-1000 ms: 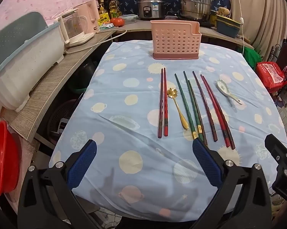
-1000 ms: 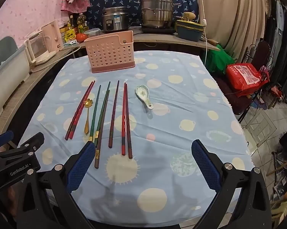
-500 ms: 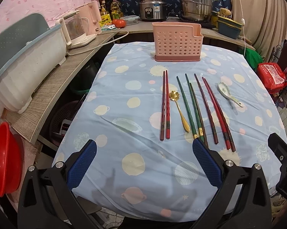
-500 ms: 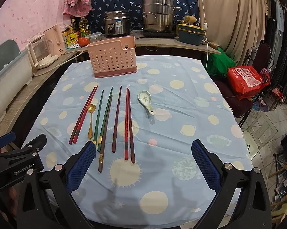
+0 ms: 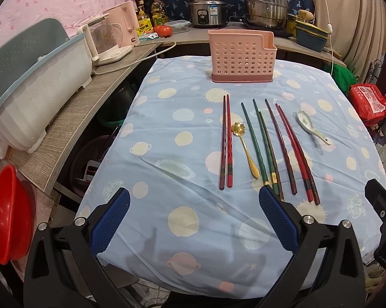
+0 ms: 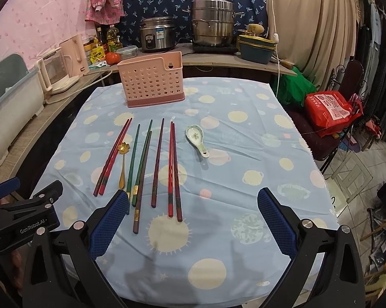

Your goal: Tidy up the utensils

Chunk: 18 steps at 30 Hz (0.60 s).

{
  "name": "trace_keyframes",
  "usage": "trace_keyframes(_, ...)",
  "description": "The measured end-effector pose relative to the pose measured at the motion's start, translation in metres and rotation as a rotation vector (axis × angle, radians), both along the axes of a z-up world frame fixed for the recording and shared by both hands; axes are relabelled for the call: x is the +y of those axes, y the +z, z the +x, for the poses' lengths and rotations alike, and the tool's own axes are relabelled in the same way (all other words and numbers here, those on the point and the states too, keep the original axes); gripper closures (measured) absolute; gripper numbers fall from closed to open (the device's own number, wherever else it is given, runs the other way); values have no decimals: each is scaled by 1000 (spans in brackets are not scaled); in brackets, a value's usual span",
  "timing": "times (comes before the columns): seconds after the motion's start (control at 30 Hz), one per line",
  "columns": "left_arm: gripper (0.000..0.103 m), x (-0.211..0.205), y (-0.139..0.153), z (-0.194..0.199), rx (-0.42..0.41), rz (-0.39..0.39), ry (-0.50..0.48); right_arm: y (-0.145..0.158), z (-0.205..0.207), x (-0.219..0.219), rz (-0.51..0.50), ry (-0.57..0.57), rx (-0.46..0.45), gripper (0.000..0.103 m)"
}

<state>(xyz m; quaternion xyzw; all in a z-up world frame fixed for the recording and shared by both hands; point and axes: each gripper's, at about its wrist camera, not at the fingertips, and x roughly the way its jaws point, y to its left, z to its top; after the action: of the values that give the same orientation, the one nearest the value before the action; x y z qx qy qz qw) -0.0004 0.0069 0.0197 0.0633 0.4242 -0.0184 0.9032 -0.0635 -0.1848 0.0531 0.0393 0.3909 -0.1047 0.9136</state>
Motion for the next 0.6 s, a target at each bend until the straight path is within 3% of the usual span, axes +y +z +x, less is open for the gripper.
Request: trace_keyframes(0.6, 7, 3, 0, 0, 0, -2, 0, -3, 0, 4, -8, 7, -10, 7)
